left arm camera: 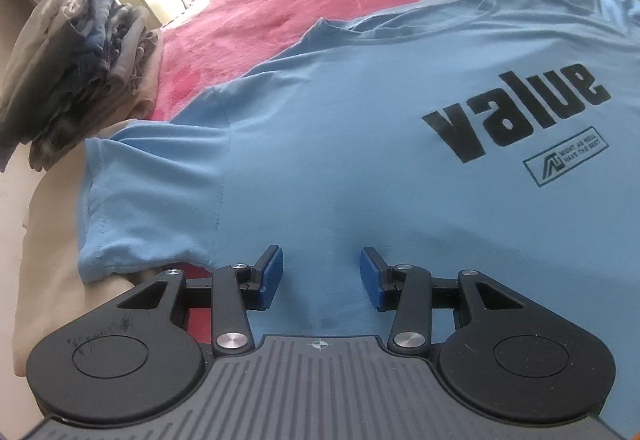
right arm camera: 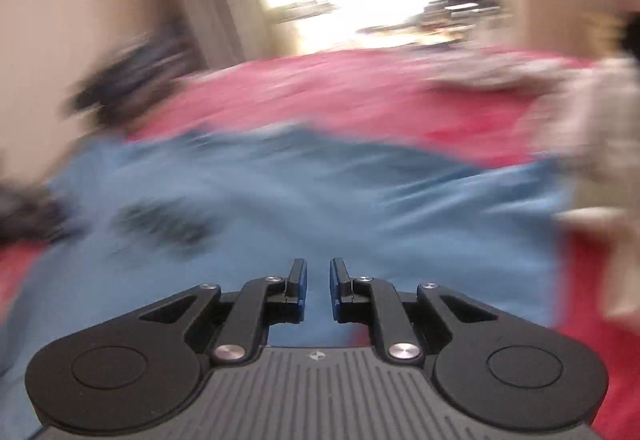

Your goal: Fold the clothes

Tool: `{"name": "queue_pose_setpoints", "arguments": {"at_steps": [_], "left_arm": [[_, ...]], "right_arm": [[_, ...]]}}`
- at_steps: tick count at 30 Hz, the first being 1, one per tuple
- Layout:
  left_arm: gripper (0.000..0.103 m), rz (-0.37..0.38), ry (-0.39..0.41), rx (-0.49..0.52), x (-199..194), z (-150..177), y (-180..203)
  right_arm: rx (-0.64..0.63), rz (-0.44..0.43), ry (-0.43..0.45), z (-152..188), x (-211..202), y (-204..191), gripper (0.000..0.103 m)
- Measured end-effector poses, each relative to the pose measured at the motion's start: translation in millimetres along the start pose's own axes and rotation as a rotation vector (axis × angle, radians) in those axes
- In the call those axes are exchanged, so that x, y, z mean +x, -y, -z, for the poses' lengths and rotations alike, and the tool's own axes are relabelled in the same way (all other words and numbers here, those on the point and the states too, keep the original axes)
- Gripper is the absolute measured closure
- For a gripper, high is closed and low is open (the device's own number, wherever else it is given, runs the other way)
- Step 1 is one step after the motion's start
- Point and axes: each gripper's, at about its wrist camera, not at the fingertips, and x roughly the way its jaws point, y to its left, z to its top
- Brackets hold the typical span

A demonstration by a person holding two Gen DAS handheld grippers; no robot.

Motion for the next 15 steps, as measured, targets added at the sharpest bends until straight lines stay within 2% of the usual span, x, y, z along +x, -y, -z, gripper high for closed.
{"name": "queue_pose_setpoints", "arguments": {"at_steps": [2,3,4,5,6,7,8,10,12,13,15], "left_arm": [[0.06,-0.003,-0.005,-0.002,1,1,-1],[0.06,-0.005,-0.006,-0.002,2,2,-1],[0.06,-0.006,-0.005,0.001,1,2,-3],[0.06,-0.007,-0.003,0.005,0,3,-4],[0.06,-0.01,-0.003,0.013,0,4,-5],[0.06,-0.013,-0.002,0.022,0,5,-6],[0.06,-0.014,0.0,0.032,-1,5,-8],[0.06,-0.002,0.012,0.05,-4,7,-11],[0.06,0.026,0.032,0.063,-12,9,-15],[0.06,0.059,0.049,0.073,-18,11,-16],[0.06,0.171,0.089,0.094,-39,20,-15]], "right_arm": [[-0.139,0.008,-0.061,18,2,-13,0.092],[-0.165,0.036,-0.076,26,1,-9,0.095],[-0.107,0.081,-0.059,29,-6,11,0.1],[-0.024,0.142,-0.038,27,-16,31,0.099],[0.017,0.236,-0.027,24,-26,44,0.092],[0.019,0.291,-0.007,21,-37,49,0.093],[0.007,0.28,0.013,16,-46,47,0.093],[-0.033,0.161,0.024,6,-54,25,0.093],[-0.095,-0.017,0.013,4,-50,-12,0.092],[-0.116,-0.104,-0.01,7,-43,-28,0.092],[-0.151,-0.256,-0.056,15,-29,-58,0.092]]}}
